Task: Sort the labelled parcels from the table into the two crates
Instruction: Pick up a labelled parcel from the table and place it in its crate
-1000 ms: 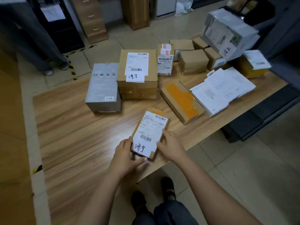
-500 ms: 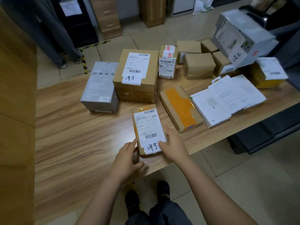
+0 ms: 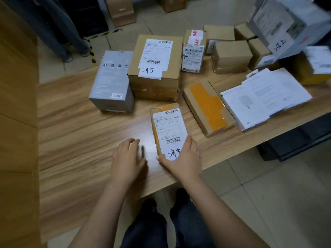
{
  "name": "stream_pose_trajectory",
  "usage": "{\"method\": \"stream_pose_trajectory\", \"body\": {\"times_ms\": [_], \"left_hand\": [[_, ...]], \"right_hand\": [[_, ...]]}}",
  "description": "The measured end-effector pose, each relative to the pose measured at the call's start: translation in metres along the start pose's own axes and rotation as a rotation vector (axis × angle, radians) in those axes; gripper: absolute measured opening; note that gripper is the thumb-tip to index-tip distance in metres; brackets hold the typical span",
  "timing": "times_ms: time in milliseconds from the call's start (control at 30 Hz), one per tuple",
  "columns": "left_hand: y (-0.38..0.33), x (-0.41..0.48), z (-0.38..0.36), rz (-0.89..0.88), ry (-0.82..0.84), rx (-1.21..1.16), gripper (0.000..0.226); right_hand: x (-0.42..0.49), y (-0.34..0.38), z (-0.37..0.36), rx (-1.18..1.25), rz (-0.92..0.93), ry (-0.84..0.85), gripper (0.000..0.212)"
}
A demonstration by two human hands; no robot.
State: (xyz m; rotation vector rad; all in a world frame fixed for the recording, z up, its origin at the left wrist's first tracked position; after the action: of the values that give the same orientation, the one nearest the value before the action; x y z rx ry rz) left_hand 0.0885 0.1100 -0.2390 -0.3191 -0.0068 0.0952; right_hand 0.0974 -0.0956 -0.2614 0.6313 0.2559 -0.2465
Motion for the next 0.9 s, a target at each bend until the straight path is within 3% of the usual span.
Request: {"method": "stream_pose_trajectory", "body": {"times_ms": [133, 267, 667, 900], "left_hand": [[0.008, 0.001, 0.0, -0.061, 0.031, -0.011, 0.061], [0.012, 0.01, 0.029, -0.162, -0.051, -0.029, 0.052], [-0.062, 0.038, 0.193, -0.644, -0.392, -0.159, 0.063], [-0.123, 0.028, 0.283, -0.836, -0.571, -0.21, 0.06]], "right_hand": [[-0.003, 0.007, -0.001, -0.066, -0.092, -0.081, 0.13], [-0.02, 0.023, 0.009, -0.029, -0.157, -0.204, 0.123], [-0.093, 0.123, 0.145, 0.175, 0.007, -0.801, 0.128], [-0.149, 0.152, 0.23, 0.227, 0.084, -1.063, 0.125]]}}
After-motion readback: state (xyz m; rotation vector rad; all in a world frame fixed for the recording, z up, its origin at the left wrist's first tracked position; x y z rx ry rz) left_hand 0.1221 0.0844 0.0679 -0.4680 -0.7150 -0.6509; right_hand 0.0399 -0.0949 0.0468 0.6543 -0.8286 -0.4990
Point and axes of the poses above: each hand's wrist, its own x-axis towards the middle knuckle, its own z-axis out of the back of the hand, y = z × x, the point moved 10 cm from there along x, towards the middle knuckle, and after that the axes turned 3 degrees about -y, right-handed, at the moved point
